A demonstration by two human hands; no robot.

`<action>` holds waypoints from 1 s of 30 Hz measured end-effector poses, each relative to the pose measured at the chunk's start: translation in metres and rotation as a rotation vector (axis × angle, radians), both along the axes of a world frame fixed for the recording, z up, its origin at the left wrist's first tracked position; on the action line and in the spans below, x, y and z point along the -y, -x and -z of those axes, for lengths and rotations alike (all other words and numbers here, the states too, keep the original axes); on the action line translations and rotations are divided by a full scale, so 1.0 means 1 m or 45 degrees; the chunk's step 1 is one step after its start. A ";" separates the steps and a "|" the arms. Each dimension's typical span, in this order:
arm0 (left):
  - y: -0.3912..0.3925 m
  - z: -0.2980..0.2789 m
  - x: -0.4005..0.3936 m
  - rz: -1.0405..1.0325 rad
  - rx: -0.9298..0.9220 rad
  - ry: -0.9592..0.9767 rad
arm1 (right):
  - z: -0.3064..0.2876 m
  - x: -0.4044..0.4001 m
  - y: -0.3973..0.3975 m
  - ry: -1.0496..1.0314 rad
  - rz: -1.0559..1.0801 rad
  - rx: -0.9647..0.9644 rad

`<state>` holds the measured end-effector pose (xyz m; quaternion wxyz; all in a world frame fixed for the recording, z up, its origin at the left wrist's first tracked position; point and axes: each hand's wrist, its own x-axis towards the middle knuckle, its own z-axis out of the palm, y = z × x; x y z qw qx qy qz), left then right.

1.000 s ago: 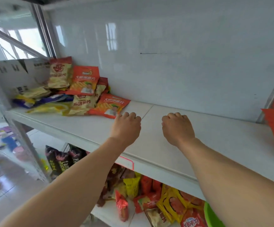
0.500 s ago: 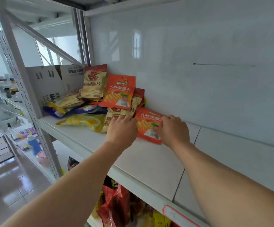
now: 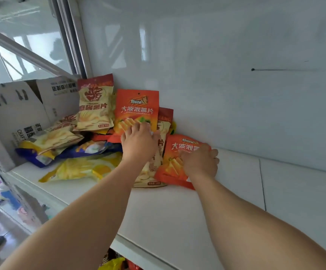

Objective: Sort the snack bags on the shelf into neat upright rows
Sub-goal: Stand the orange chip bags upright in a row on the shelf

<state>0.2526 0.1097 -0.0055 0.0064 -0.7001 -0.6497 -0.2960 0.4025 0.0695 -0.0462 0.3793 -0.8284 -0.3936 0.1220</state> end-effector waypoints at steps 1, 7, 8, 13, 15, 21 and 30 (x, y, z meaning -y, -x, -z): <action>0.004 0.000 -0.008 -0.004 0.005 0.009 | 0.000 -0.002 0.000 -0.008 0.028 -0.038; 0.029 -0.004 -0.042 0.099 -0.079 -0.096 | -0.007 -0.002 0.011 0.037 0.229 -0.102; 0.033 -0.004 -0.045 0.096 -0.076 -0.109 | -0.007 -0.002 0.015 0.046 0.263 -0.093; 0.048 0.005 -0.053 -0.044 0.069 0.126 | -0.005 0.006 0.034 0.047 0.342 -0.155; 0.046 0.007 -0.053 -0.020 0.082 0.215 | -0.003 0.008 0.036 0.028 0.352 -0.196; 0.045 0.012 -0.042 0.117 0.107 0.188 | -0.007 0.016 0.038 -0.043 0.379 -0.282; 0.043 -0.011 -0.046 0.064 0.253 0.412 | -0.016 0.044 0.028 0.185 0.440 -0.354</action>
